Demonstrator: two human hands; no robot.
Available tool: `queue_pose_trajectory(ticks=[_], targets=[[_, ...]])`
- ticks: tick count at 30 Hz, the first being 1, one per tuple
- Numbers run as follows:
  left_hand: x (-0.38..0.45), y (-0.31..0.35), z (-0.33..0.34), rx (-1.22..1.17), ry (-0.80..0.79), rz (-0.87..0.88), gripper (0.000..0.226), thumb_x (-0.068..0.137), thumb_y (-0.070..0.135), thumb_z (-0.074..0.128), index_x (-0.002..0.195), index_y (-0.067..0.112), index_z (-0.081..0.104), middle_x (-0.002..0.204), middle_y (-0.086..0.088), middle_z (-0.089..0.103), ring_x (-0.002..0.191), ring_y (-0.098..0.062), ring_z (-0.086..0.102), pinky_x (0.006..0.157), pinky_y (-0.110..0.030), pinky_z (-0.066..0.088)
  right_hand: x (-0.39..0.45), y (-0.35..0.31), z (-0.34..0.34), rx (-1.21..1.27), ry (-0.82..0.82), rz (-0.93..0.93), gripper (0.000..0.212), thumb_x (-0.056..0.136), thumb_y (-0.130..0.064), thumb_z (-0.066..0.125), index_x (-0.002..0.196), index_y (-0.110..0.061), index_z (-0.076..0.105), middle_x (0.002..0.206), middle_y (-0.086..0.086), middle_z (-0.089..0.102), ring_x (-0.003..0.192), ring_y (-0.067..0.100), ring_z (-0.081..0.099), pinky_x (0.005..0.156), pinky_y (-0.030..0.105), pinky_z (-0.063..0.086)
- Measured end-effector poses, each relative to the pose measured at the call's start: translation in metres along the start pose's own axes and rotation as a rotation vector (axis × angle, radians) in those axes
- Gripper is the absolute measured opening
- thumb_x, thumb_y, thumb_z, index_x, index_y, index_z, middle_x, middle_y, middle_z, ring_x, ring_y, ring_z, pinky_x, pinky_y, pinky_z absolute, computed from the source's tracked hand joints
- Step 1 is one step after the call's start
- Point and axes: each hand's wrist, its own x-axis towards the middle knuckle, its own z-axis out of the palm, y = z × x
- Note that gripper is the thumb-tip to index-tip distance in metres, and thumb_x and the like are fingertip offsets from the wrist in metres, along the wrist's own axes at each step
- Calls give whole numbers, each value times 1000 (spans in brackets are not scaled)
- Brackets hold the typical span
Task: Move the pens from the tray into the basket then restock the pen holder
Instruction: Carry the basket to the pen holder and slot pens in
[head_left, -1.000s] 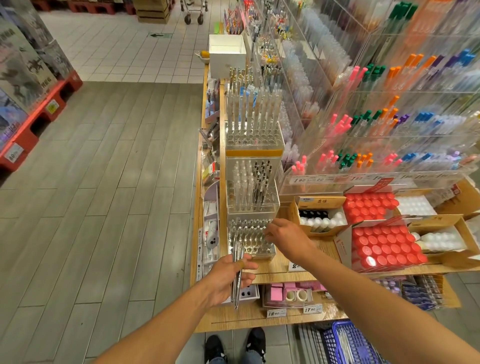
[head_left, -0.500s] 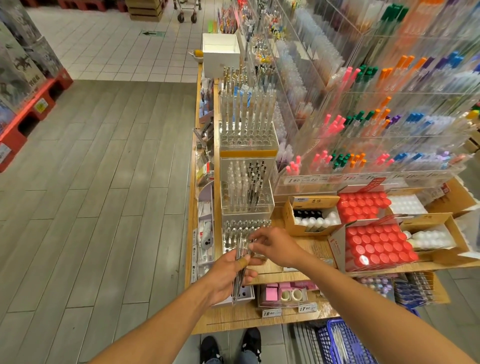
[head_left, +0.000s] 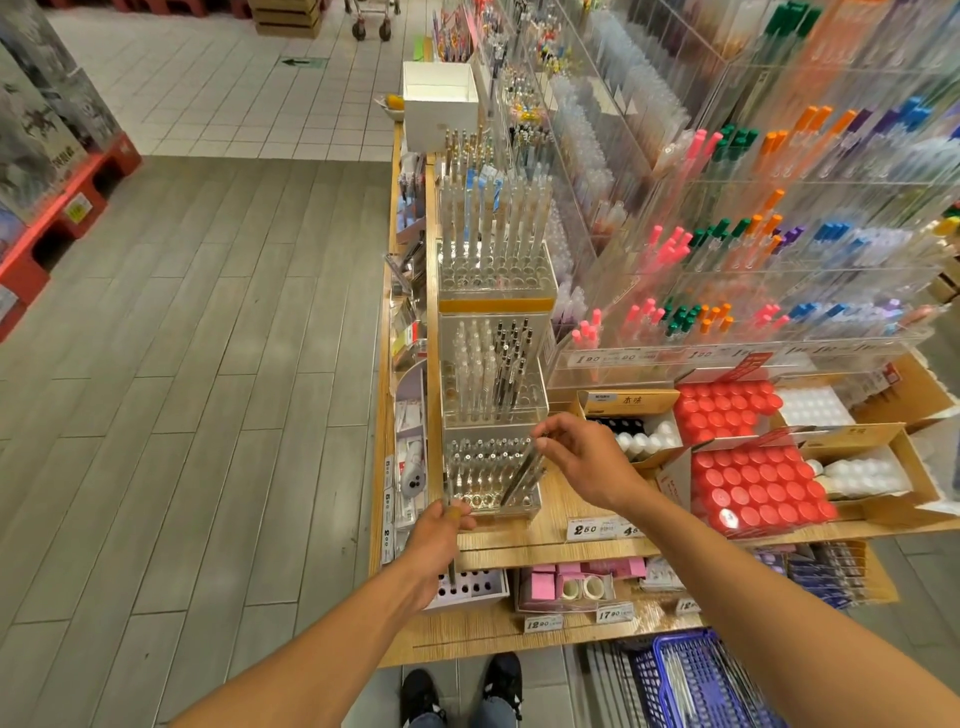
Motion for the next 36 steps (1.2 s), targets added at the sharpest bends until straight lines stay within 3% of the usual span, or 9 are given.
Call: queue_pose_trajectory(ticks=[2,5,8,12,18,27,29,31,36], targets=[[2,-2,-1,24,22,7,24,108,19,37,109,17,60,111,-4,61,117,-20,51,93,-33,32,1,3,2,-108,26,-54,8,96,-19,59,103,-19,62,88,4,67,77,19,63,68,30,53],[4,-2,1,26,35,29,23,107,21,39,107,17,61,110,-3,61,113,-20,52,88,-34,36,3,10,8,-240,30,-118,10,96,-18,58,104,-17,64,85,-14,59,69,-1,56,62,11,43],[5,0,2,-13,76,54,18,106,21,42,108,16,60,104,-4,63,95,-18,54,83,-34,42,4,17,15,-378,10,-183,14,97,-16,56,108,-15,65,101,-6,64,76,-7,52,67,2,36],[6,3,2,-56,103,91,12,104,12,46,106,17,57,104,-9,63,84,-17,56,71,-28,54,5,19,20,-462,6,-242,19,97,-18,54,113,-13,65,111,-1,65,103,13,59,86,20,44],[7,14,11,-16,122,198,17,102,10,49,104,25,54,108,1,64,96,-15,69,95,-35,55,9,19,22,-553,-49,-239,23,98,-23,53,116,-13,64,115,1,65,108,17,58,94,31,47],[15,14,22,165,227,378,18,95,9,62,95,27,60,99,8,69,86,-10,71,80,-32,60,8,29,38,-661,-77,-200,20,98,-29,54,113,-24,67,96,-4,71,79,16,67,64,26,51],[15,12,23,289,275,461,15,93,12,67,94,26,61,93,9,69,73,-1,64,67,-20,53,9,29,41,-662,-51,-201,20,98,-30,54,114,-27,67,95,-5,71,76,15,67,60,25,48],[17,11,24,373,290,511,14,91,15,69,93,26,61,87,13,68,63,7,56,56,-9,40,10,31,43,-653,-31,-205,21,98,-31,54,114,-29,67,97,-6,72,77,15,67,60,26,48],[23,10,30,447,284,531,13,90,16,70,91,25,61,79,16,64,73,1,61,58,-15,42,5,41,44,-520,-7,-207,25,95,-25,58,119,-25,67,108,-4,71,93,17,66,74,30,50]])
